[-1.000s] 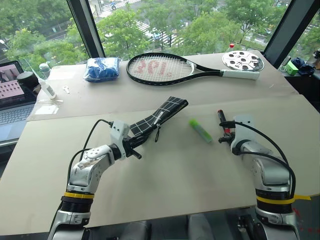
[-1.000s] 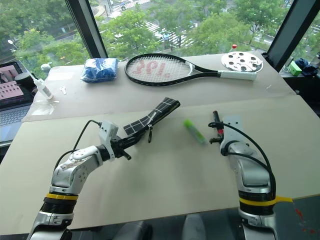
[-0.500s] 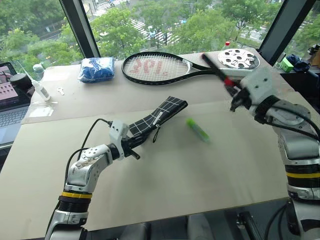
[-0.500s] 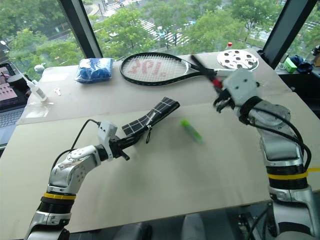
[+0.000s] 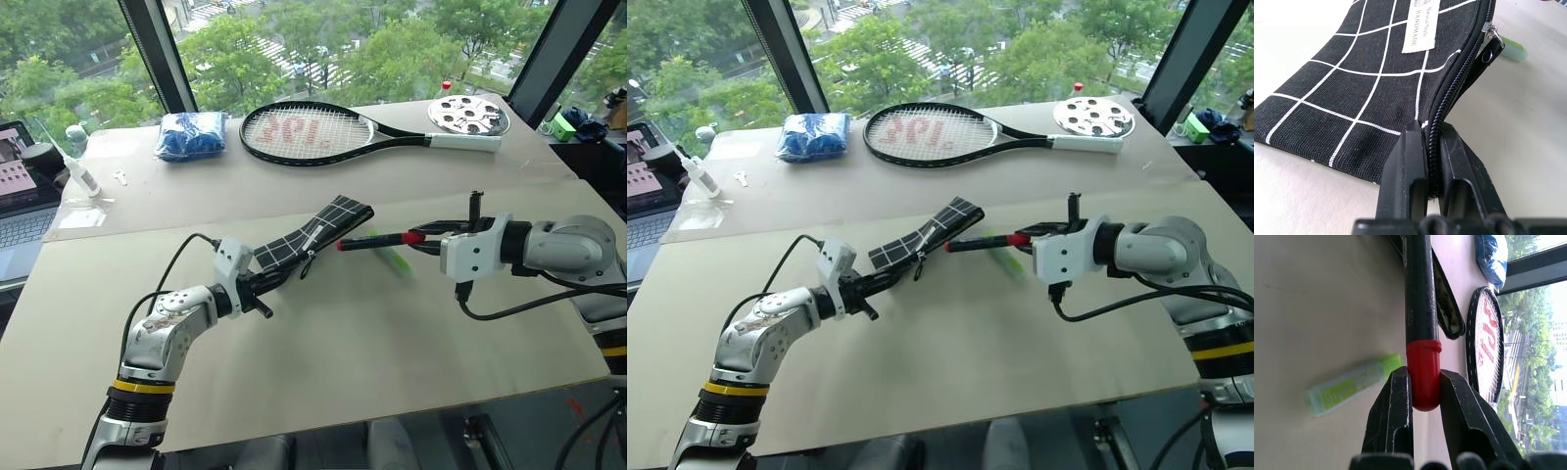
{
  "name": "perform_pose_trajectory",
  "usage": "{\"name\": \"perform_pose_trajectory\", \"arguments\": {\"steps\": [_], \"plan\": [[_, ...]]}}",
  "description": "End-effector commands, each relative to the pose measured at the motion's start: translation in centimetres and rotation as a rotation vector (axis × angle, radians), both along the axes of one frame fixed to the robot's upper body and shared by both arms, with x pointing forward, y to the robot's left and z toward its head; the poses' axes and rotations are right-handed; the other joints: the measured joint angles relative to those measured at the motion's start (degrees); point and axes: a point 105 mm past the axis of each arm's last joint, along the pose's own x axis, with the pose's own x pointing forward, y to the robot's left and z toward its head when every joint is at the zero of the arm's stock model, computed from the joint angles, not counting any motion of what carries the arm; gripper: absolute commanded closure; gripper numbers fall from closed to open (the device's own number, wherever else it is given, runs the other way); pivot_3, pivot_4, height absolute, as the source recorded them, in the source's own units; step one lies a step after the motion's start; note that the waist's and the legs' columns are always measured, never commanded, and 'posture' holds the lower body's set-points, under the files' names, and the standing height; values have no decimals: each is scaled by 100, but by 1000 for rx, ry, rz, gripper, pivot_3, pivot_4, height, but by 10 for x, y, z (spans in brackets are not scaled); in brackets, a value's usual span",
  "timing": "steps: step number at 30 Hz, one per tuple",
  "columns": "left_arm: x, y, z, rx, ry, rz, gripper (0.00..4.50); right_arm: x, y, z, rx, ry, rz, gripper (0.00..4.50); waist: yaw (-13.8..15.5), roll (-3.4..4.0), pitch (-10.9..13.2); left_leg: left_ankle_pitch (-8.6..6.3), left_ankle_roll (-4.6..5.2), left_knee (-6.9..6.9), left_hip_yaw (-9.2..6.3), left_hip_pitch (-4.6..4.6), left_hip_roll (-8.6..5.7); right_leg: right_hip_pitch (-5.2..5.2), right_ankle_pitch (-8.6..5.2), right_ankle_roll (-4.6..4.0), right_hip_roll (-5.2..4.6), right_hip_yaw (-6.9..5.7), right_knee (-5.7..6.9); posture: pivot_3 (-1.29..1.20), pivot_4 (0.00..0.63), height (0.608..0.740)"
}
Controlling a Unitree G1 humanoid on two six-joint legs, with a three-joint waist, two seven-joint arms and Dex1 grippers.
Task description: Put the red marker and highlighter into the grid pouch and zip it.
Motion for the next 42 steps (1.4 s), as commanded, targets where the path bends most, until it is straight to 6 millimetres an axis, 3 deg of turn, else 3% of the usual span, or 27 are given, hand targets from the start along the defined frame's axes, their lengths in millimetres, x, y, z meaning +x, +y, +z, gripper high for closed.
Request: {"name": "perform_pose_trajectory", "arguments": {"steps": [1,17,23,31,38,42], "plan": [[-4,-6,10,-11,-30,-35,4500,2,5,9,-6,-52,23,4088,20,0,0,0,0,0,0,-1,0,0,0,0,0,0,0,0,150,740],[-6,-8,8,-8,-22,-39,4500,13,0,23,10,-69,-12,4088,37,0,0,0,0,1,3,-1,0,0,1,-1,0,1,-1,0,150,740],[-6,-9,9,-11,-23,-43,4500,20,0,12,-69,-106,-26,4088,36,0,0,0,0,1,4,-1,0,0,1,-1,0,1,0,0,150,740],[-5,-10,10,-11,-25,-50,4500,33,32,2,-135,-191,51,4088,11,0,0,0,0,2,8,-1,1,-3,2,-2,0,2,1,0,150,740],[-4,-11,11,-13,-25,-54,4500,15,84,-25,-145,-177,244,4088,5,0,0,0,0,2,8,-1,2,-4,2,-2,0,2,0,0,150,740],[-4,-12,12,-14,-26,-56,4500,19,101,-33,-137,-185,276,4088,-6,0,0,0,0,2,8,0,2,-5,2,-3,0,2,1,0,150,740]]}}
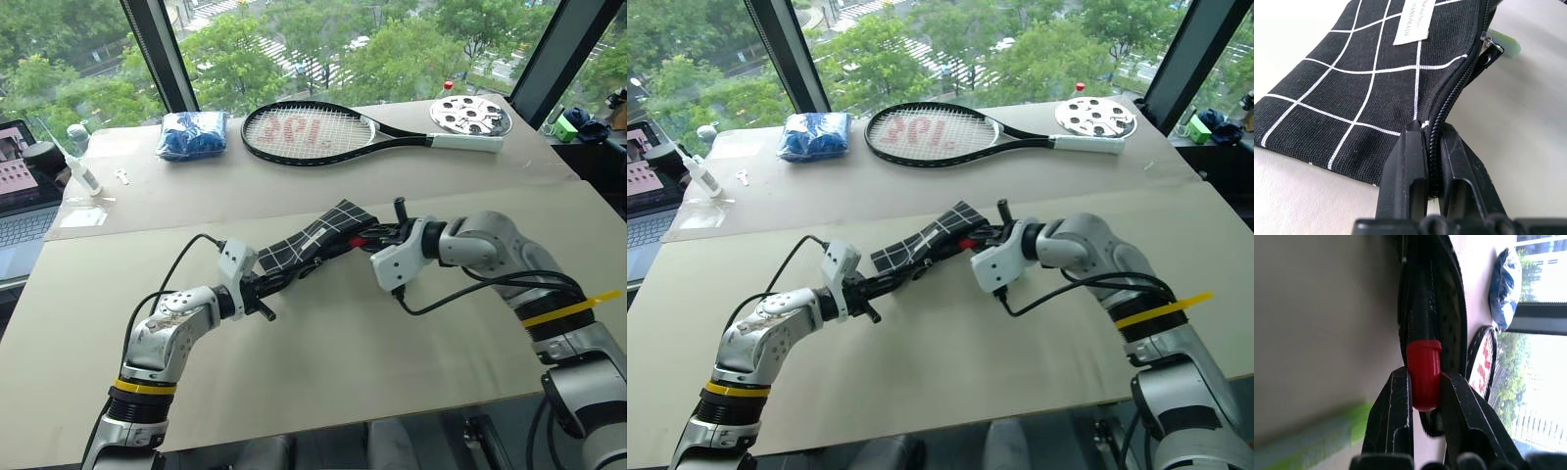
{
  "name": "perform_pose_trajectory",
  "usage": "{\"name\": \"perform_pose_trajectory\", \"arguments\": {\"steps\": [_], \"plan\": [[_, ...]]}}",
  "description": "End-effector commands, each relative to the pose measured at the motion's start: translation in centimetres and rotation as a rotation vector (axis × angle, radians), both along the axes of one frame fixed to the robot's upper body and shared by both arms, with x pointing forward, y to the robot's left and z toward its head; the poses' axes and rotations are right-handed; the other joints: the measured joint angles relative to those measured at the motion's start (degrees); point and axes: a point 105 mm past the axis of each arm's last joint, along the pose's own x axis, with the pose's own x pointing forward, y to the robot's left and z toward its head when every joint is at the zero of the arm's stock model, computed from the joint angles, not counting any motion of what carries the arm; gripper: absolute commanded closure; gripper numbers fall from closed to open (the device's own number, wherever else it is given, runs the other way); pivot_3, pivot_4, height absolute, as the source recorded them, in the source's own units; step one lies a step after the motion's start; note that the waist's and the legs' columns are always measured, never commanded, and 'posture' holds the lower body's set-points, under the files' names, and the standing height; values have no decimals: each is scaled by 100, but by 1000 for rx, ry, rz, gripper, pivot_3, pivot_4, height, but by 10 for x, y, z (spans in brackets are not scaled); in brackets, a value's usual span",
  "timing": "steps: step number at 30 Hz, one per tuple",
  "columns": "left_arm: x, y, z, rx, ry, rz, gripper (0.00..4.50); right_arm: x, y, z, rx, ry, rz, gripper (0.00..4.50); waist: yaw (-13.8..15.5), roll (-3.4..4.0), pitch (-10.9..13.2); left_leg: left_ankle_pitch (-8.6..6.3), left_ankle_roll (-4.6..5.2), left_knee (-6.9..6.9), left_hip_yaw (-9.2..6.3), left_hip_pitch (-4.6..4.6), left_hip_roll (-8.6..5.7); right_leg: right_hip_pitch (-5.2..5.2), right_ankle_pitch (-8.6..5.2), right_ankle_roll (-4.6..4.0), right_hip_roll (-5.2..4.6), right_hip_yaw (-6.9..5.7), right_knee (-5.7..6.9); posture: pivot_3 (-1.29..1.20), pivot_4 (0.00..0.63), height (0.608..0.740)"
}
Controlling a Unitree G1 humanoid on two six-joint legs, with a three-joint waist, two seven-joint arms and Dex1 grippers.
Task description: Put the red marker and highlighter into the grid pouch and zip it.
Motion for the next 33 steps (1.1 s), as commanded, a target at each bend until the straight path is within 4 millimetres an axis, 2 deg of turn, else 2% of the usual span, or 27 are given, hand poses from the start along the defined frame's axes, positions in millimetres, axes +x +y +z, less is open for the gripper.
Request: {"name": "perform_pose_trajectory", "arguments": {"steps": [1,6,8,12,13,17,20,22,24,26,31,33], "plan": [[0,-8,15,-29,-47,-37,4500,-2,25,6,17,-63,99,4088,-12,0,0,0,0,0,0,0,0,0,0,0,0,0,0,0,150,740],[-1,-8,15,-30,-48,-35,4500,1,35,2,36,-76,138,4088,-63,0,0,0,-1,0,-1,1,0,-1,0,-1,0,0,0,0,150,740],[-1,-7,16,-33,-48,-31,4500,6,33,3,41,-87,128,3079,-82,0,0,0,0,0,-1,0,-1,-1,0,-1,0,0,-1,0,150,740],[-2,-7,16,-34,-47,-31,4500,19,26,14,46,-127,92,1876,-121,0,0,0,-1,-1,-1,1,1,-3,0,-1,0,0,0,0,150,740],[-2,-7,16,-34,-46,-31,4500,22,24,17,46,-138,88,1439,-122,0,0,0,-1,-1,-1,0,0,-4,1,-1,0,0,0,0,150,740],[-3,-8,15,-35,-44,-36,4500,22,20,22,27,-153,102,54,-124,0,0,0,-1,-1,-1,1,0,-4,0,-1,0,0,0,0,150,740],[-2,-9,16,-40,-47,-34,4500,21,12,27,38,-134,100,21,-123,0,0,0,0,-1,-1,0,-1,-3,1,-1,0,0,-1,0,150,740],[-3,-9,17,-44,-48,-31,4500,23,0,43,113,-99,46,21,-121,0,0,0,0,-1,-1,-1,-1,-4,1,-1,0,0,-2,0,150,740],[-3,-8,16,-46,-47,-24,4500,25,-23,62,241,-5,-56,21,-119,0,0,0,0,-1,-1,-1,0,-3,1,-1,0,0,-2,0,150,740],[-4,-6,16,-46,-45,-19,4500,23,-42,72,373,126,-145,21,-107,0,0,0,0,0,-1,-3,1,-2,1,-1,0,0,-3,0,150,740],[-6,-3,14,-42,-40,-13,4500,7,-63,57,641,473,-326,21,-92,1,0,-2,2,-1,-7,-4,3,-1,1,-1,0,-2,-2,0,150,740],[-6,-3,14,-42,-38,-14,4500,-3,-65,35,706,617,-409,21,-99,1,-1,-2,3,0,-2,-2,5,-2,3,-4,0,-1,0,0,150,740]]}}
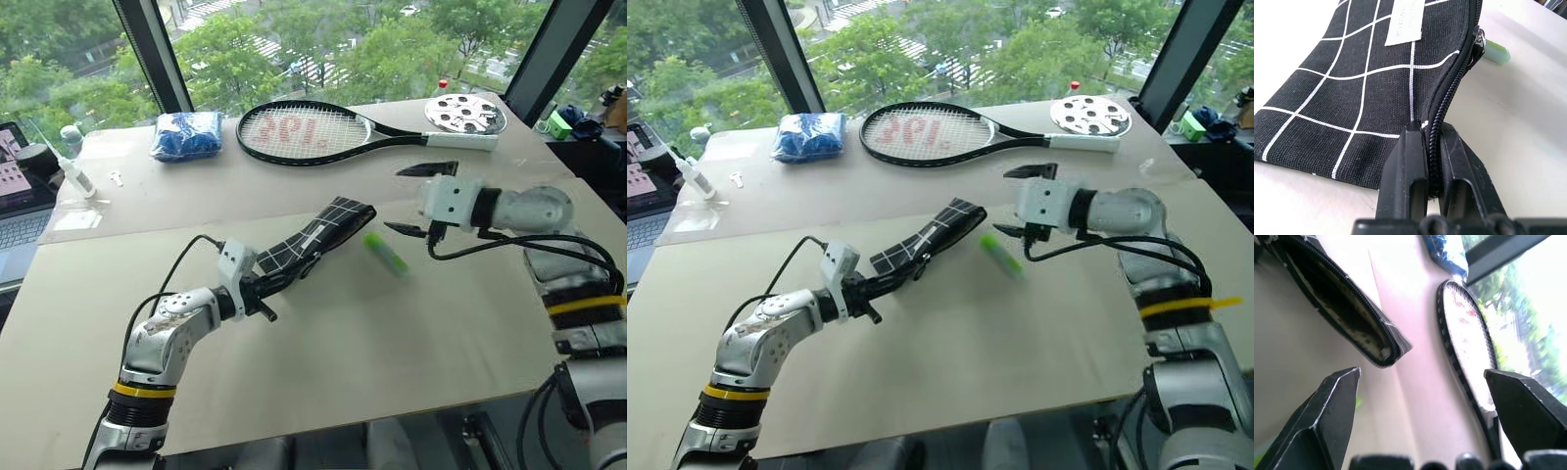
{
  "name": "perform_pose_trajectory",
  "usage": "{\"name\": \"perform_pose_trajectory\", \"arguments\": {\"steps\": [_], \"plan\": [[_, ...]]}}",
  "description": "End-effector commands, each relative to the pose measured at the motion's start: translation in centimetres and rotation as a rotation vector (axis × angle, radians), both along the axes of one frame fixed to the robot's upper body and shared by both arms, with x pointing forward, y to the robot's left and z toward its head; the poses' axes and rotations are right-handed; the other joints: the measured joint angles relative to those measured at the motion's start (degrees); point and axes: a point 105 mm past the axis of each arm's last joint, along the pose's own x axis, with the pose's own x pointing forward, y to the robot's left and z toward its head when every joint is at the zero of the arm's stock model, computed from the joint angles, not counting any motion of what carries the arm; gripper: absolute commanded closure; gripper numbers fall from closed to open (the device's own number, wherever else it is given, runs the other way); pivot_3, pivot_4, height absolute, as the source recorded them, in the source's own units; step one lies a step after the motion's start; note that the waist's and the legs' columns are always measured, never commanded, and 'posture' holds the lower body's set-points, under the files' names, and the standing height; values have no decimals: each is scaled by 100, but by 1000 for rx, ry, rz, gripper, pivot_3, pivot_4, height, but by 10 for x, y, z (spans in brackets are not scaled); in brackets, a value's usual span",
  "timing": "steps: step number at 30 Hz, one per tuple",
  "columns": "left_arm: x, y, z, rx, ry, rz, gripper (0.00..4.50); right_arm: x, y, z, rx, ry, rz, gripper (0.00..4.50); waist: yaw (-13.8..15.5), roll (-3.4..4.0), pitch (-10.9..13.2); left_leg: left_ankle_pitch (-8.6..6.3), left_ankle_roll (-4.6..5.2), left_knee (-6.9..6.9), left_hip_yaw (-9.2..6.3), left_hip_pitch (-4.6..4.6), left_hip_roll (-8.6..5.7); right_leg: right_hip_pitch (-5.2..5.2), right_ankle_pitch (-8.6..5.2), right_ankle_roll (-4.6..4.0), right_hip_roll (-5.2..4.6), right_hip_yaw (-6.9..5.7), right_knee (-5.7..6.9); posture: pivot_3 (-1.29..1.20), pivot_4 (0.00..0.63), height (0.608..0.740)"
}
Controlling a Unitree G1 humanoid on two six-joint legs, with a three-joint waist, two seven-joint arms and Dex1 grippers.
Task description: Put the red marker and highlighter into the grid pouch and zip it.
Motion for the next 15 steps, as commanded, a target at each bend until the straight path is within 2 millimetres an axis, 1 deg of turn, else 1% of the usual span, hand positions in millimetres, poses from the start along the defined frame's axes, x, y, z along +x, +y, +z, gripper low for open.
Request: {"name": "perform_pose_trajectory", "arguments": {"steps": [1,2,4,6,9,15], "plan": [[-2,-1,10,-5,-35,-11,4500,-20,3,-13,161,202,-69,21,23,0,0,0,0,-1,0,0,0,0,0,-1,0,0,1,0,150,740],[-2,-1,10,-4,-34,-11,4500,-24,3,-21,179,248,-96,21,38,0,0,0,0,0,-2,0,0,0,1,-1,0,0,3,0,150,740],[-2,-1,10,-2,-34,-13,4500,-29,4,-29,217,319,-139,21,49,0,0,0,1,4,-1,-2,-3,0,2,0,0,1,4,0,150,740],[-1,-2,10,-2,-34,-16,4500,-29,4,-42,246,391,-211,21,54,0,0,-1,2,14,2,-4,-3,0,9,0,0,2,2,0,150,740],[-1,-3,10,-2,-34,-23,4500,-19,-2,-60,239,433,-336,21,96,0,0,-1,2,22,3,-3,-2,1,12,-2,0,1,4,0,150,740],[-1,-3,10,-2,-35,-26,4500,-4,-12,-71,251,464,-470,21,150,-1,0,-1,2,34,5,-9,-5,1,17,2,0,1,3,0,150,740]]}}
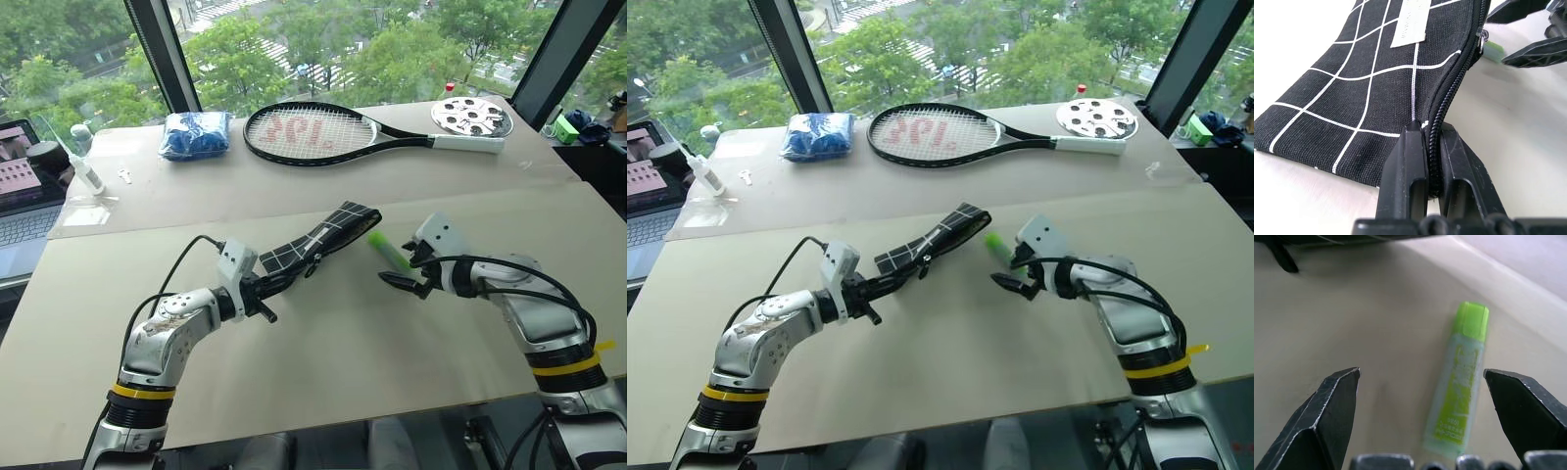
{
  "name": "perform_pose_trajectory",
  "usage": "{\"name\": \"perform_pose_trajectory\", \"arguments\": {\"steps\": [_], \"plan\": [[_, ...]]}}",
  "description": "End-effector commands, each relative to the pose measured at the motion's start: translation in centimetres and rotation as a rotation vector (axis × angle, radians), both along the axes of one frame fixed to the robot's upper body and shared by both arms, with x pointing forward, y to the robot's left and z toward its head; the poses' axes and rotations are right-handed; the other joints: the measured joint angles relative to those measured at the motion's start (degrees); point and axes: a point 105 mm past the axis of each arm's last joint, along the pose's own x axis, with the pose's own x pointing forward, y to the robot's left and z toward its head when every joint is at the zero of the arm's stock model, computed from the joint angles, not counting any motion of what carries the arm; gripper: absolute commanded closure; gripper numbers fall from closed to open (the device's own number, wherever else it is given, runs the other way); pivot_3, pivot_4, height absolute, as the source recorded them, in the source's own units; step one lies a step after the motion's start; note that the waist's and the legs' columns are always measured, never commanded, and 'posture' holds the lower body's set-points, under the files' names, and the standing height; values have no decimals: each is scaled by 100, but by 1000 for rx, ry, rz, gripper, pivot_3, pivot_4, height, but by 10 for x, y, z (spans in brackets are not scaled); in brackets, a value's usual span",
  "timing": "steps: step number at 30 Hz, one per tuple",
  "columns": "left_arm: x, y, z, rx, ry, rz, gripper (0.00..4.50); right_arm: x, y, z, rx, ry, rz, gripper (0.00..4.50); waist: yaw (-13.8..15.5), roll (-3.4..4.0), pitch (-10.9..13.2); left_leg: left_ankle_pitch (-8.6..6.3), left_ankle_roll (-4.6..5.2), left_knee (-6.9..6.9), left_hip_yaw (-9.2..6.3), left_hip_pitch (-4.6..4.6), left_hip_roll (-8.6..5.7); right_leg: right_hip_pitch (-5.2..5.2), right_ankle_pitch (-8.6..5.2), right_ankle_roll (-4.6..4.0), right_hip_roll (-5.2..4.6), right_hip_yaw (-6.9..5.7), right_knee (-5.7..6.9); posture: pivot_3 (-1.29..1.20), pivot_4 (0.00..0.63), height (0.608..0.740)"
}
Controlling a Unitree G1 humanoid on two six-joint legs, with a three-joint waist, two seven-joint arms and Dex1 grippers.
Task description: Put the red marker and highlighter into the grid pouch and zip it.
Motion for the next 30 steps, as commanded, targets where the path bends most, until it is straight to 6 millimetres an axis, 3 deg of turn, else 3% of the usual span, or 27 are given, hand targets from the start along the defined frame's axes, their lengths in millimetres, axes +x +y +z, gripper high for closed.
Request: {"name": "perform_pose_trajectory", "arguments": {"steps": [1,7,10,13,14,15,19,21,24,26,28,30], "plan": [[0,-2,9,-3,-32,-17,4500,13,-8,3,-3,-3,-84,21,0,0,0,0,0,2,0,0,0,0,1,0,0,0,0,0,150,740],[-1,-2,9,-3,-34,-13,4500,20,-18,-19,-8,86,-170,21,-4,-2,-2,0,0,2,2,2,2,3,4,-1,0,0,-1,0,150,740],[0,-1,9,-3,-36,-7,4500,18,-20,-32,82,211,-226,603,-13,-6,-5,0,0,5,5,6,3,7,8,-3,0,0,-1,0,150,740],[0,0,10,-4,-40,3,4500,15,-23,-38,156,299,-272,1748,-2,-12,-10,0,0,8,6,13,4,13,9,-5,0,0,-3,0,150,740],[0,1,10,-4,-41,6,4500,14,-23,-40,179,325,-278,1918,12,-13,-11,0,0,8,6,13,4,13,9,-5,0,0,-2,0,150,740],[0,1,11,-4,-41,9,4500,13,-24,-40,181,331,-275,2435,21,-15,-12,0,0,8,5,13,4,15,9,-5,0,0,-2,0,150,740],[0,2,11,-3,-42,14,4500,13,-26,-37,155,304,-257,3495,6,-18,-15,0,1,7,4,12,3,15,9,-4,0,-2,-1,0,150,740],[0,2,12,-4,-42,15,4500,22,-28,-20,171,221,-256,3477,4,-18,-15,0,1,6,4,13,4,15,9,-4,0,-2,-1,0,150,740],[0,3,12,-3,-42,15,4500,33,-23,40,162,-44,-139,3477,1,-18,-14,0,1,7,5,11,2,15,11,-2,0,-2,-2,0,150,740],[0,3,12,-2,-42,14,4500,32,-18,63,173,-122,-72,3477,-2,-16,-13,0,1,8,7,3,1,4,13,0,0,-1,-1,0,150,740],[1,3,12,0,-40,11,4500,16,-5,97,121,-267,107,3477,-8,-16,-13,0,1,7,8,1,3,1,13,0,0,-1,-1,0,150,740],[1,3,11,2,-39,8,4500,-5,5,110,-12,-371,285,3477,-10,-16,-13,0,1,3,8,-1,3,-2,12,1,0,-2,-4,0,150,740]]}}
